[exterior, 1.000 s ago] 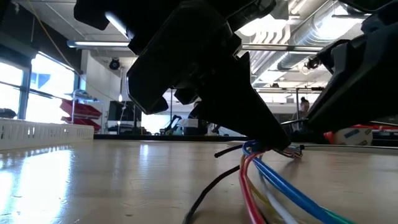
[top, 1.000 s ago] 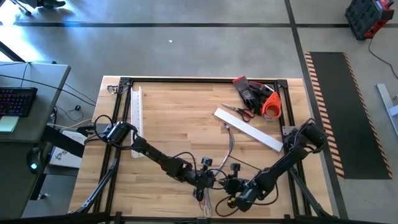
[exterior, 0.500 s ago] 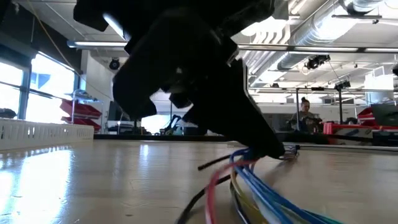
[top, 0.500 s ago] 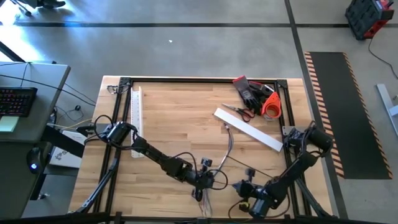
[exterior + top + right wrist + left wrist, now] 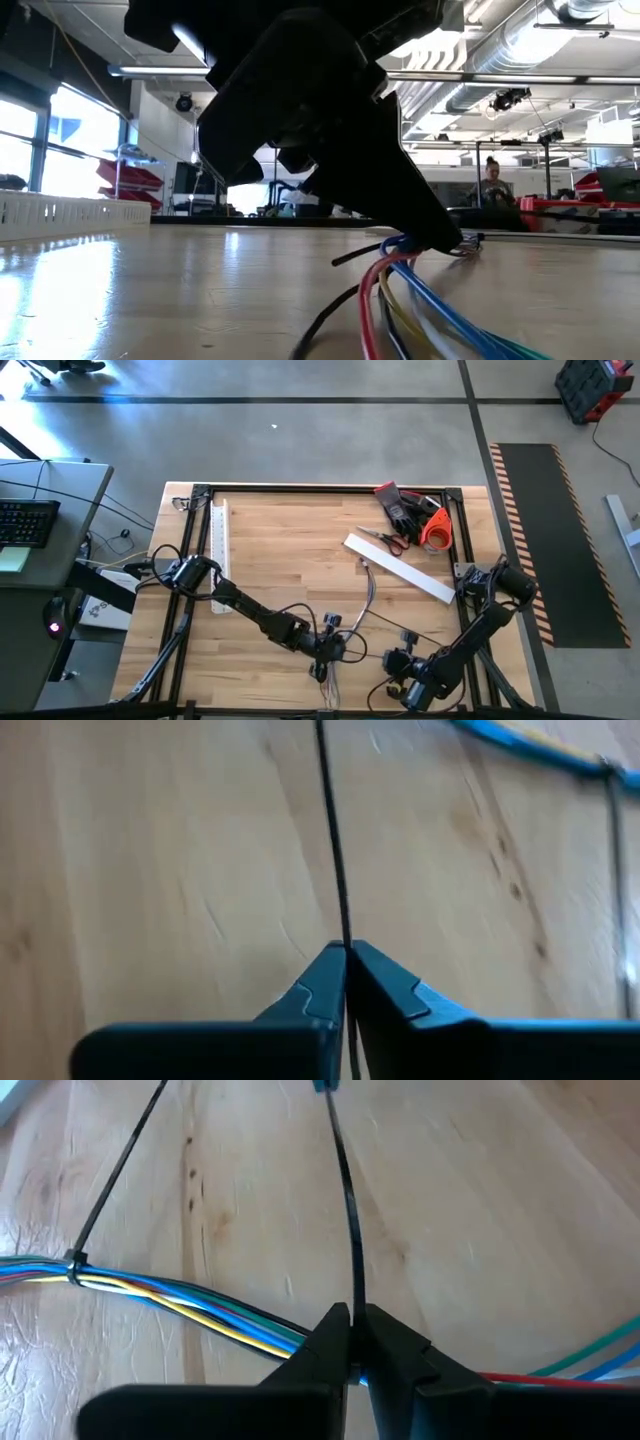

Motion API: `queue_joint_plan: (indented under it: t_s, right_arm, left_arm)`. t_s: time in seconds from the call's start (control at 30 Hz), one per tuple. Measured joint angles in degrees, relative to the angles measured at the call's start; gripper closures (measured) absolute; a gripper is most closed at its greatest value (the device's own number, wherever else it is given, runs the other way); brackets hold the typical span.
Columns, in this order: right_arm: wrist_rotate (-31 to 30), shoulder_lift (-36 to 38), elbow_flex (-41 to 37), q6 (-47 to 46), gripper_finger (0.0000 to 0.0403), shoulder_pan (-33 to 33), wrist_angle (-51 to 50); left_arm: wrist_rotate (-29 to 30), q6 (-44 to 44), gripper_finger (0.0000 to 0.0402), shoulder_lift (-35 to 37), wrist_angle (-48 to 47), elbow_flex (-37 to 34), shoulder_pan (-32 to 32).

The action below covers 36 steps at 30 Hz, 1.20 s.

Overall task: Ziptie cables
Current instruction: Wrap the zip tie on the cable

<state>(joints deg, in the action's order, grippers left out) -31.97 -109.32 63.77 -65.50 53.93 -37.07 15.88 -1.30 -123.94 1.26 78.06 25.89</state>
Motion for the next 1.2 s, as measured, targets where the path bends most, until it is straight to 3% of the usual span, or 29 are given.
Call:
queue_joint_plan:
  t_s: [0.17, 0.3, 0.43, 0.53, 0.7, 0.93, 1.2]
  right_arm:
    - [4.2, 0.0, 2.8, -3.5, 0.0344, -0.2, -8.0]
    - [4.1, 0.0, 3.9, -2.4, 0.0284, -0.3, -8.5]
    - [0.2, 0.0, 4.1, 4.2, 0.0239, -0.6, -3.4]
    - [-4.5, 0.0, 4.0, 10.6, 0.0224, -1.4, 3.7]
    - [-8.4, 0.0, 3.9, 19.6, 0.0230, -4.8, 13.6]
    - [-4.6, -3.7, 3.9, 30.4, 0.0272, -11.3, 22.0]
    - [-4.7, -7.5, 3.8, 30.2, 0.0331, -13.5, 21.9]
  left_arm:
    - [-1.4, 0.7, 0.0340, 0.0, -0.5, 0.0, 0.0]
    - [-1.6, 0.7, 0.0281, 0.3, -4.5, 1.4, 0.7]
    - [2.9, 1.5, 0.0243, 0.7, -14.0, 4.3, 1.9]
    - [6.9, 2.1, 0.0230, 0.9, -15.8, 4.6, 2.6]
    - [7.3, 2.5, 0.0234, 0.9, -14.6, 4.4, 2.7]
    - [7.2, 2.6, 0.0264, 0.9, -14.3, 4.3, 2.6]
    - [7.0, 2.7, 0.0279, 0.6, -12.1, 4.3, 2.6]
